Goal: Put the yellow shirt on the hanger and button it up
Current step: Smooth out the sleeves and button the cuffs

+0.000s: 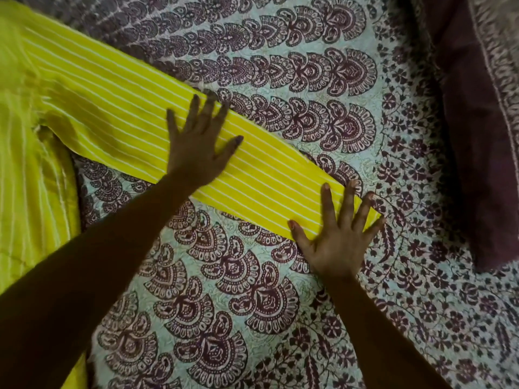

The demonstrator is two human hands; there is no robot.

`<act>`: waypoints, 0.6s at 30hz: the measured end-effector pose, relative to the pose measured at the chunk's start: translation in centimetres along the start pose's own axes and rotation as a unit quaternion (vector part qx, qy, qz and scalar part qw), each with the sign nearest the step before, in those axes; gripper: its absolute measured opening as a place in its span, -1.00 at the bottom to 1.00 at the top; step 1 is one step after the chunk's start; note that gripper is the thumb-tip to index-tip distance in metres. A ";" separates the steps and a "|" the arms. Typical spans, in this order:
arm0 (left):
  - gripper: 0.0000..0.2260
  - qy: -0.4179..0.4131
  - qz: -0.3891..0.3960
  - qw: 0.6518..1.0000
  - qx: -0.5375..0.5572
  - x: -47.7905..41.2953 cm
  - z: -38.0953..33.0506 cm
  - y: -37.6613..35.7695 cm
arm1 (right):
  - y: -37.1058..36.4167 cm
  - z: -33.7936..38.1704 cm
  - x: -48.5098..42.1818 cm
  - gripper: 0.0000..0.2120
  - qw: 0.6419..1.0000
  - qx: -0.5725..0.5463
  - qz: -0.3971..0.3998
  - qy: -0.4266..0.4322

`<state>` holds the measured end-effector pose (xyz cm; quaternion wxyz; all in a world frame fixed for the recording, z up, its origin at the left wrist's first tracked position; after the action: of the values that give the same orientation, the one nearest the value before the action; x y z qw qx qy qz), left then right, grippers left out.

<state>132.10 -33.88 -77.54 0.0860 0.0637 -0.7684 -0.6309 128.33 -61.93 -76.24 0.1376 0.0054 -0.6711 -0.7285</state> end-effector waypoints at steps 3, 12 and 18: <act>-0.40 0.021 0.008 0.999 -0.030 -1.5 5.1 0.9 | -0.3 0.0 -0.2 -0.16 1.000 0.005 -0.009 0.003; -0.33 0.176 -0.036 0.984 -0.022 -2.0 8.0 2.8 | -0.5 -0.1 -0.2 -0.16 1.000 0.019 -0.021 0.002; -0.45 -0.265 0.010 0.963 0.040 2.8 -8.8 0.3 | -0.2 0.0 -0.1 -0.18 1.000 0.013 -0.006 -0.009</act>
<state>131.26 -42.87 -75.38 -0.1170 -0.1095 -0.7892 -0.5929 128.41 -61.89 -76.45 0.1273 0.0046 -0.6818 -0.7203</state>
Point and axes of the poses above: each hand's wrist, its own x-axis away from the middle knuckle, its own y-axis out of the back of the hand, z = x × y, the point moved 1 cm from there along -x, towards the middle knuckle, and after that the axes turned 3 degrees about x, right-handed, at the moved point
